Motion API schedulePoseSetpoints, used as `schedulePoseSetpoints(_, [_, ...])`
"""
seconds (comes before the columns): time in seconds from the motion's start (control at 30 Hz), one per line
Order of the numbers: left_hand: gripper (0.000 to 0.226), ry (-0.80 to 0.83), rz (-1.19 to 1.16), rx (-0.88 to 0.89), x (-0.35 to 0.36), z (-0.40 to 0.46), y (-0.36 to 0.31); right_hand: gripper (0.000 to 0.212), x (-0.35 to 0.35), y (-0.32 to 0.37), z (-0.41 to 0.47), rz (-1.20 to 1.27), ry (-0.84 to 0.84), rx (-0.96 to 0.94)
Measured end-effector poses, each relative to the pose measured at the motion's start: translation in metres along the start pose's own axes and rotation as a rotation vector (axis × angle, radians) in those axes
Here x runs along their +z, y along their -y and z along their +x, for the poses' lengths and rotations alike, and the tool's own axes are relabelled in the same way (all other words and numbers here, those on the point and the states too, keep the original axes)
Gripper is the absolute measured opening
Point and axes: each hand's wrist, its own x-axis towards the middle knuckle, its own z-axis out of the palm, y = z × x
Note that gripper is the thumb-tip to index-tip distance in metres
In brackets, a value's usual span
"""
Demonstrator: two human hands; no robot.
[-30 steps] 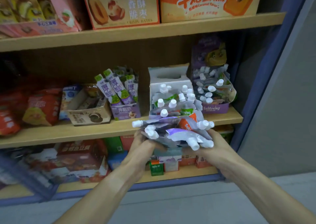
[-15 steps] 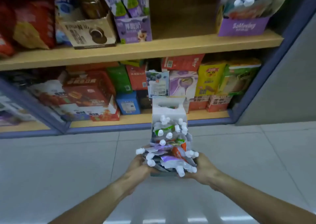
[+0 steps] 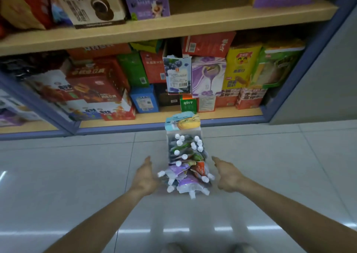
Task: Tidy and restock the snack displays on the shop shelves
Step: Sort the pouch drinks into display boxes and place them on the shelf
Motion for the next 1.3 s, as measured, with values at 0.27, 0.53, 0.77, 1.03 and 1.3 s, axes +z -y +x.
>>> schedulePoseSetpoints(0.27, [0.071,-0.285,0.251,0.588,-0.092,-0.064,-0.163,0.073,-0.150,0.070,-0.073,-0.029,-0.445,-0.230])
schedulePoseSetpoints(0.53, [0.066,-0.470,0.162,0.941,-0.151,-0.068,-0.375,0.056,-0.320,0.068,-0.131,0.078,-0.950,-0.187])
schedulePoseSetpoints(0.77, [0.100,-0.278,-0.026,0.722,-0.149,-0.012,-0.468,0.070,-0.392,0.031,-0.077,0.473,-1.056,-0.066])
schedulePoseSetpoints(1.03, [0.106,-0.134,-0.468,0.892,-0.131,0.052,-0.488,0.086,-0.424,0.014,-0.038,0.800,-0.963,-0.502])
schedulePoseSetpoints(1.3, [0.090,-0.122,-0.434,1.044,-0.102,-0.088,-0.358,0.086,-0.300,-0.006,-0.151,0.711,-0.906,-0.658])
